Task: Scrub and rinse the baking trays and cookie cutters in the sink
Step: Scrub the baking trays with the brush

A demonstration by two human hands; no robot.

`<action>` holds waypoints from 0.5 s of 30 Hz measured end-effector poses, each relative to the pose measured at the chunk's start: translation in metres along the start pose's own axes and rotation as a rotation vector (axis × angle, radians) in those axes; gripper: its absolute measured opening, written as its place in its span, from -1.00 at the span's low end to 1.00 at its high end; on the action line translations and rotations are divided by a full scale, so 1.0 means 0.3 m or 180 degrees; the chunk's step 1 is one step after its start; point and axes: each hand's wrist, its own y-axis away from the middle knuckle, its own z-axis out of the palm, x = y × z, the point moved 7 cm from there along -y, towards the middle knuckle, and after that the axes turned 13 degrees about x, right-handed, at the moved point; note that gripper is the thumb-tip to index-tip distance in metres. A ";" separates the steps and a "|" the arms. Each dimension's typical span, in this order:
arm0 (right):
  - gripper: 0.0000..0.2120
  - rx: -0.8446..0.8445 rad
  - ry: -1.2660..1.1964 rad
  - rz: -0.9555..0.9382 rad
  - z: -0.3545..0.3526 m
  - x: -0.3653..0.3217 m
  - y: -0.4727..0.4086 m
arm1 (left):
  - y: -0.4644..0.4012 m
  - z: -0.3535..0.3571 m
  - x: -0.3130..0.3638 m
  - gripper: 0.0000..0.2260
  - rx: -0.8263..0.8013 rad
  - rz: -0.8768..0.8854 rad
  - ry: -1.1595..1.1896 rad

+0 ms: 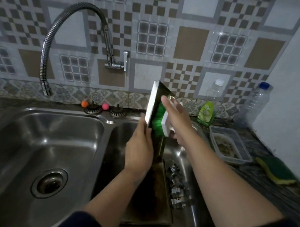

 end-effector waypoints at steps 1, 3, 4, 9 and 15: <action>-0.27 0.0017 -0.0083 0.0136 0.003 -0.018 -0.004 | 0.014 0.009 0.024 -0.64 -0.0002 0.0150 -0.0059; -0.20 0.0154 -0.0193 0.0212 -0.016 -0.045 -0.009 | 0.044 0.029 0.055 -0.64 -0.0108 0.0352 -0.0182; -0.21 0.0224 -0.0159 0.0191 -0.031 -0.050 -0.010 | 0.057 0.040 0.057 -0.61 -0.0205 0.0410 -0.0263; -0.40 0.0312 0.0480 -0.0432 -0.098 -0.056 -0.020 | 0.072 0.068 0.015 -0.63 -0.0730 0.0740 0.0104; -0.56 -0.0234 -0.0532 -0.0027 -0.204 0.018 -0.060 | -0.083 0.035 -0.192 -0.59 -0.1019 -0.0082 0.0161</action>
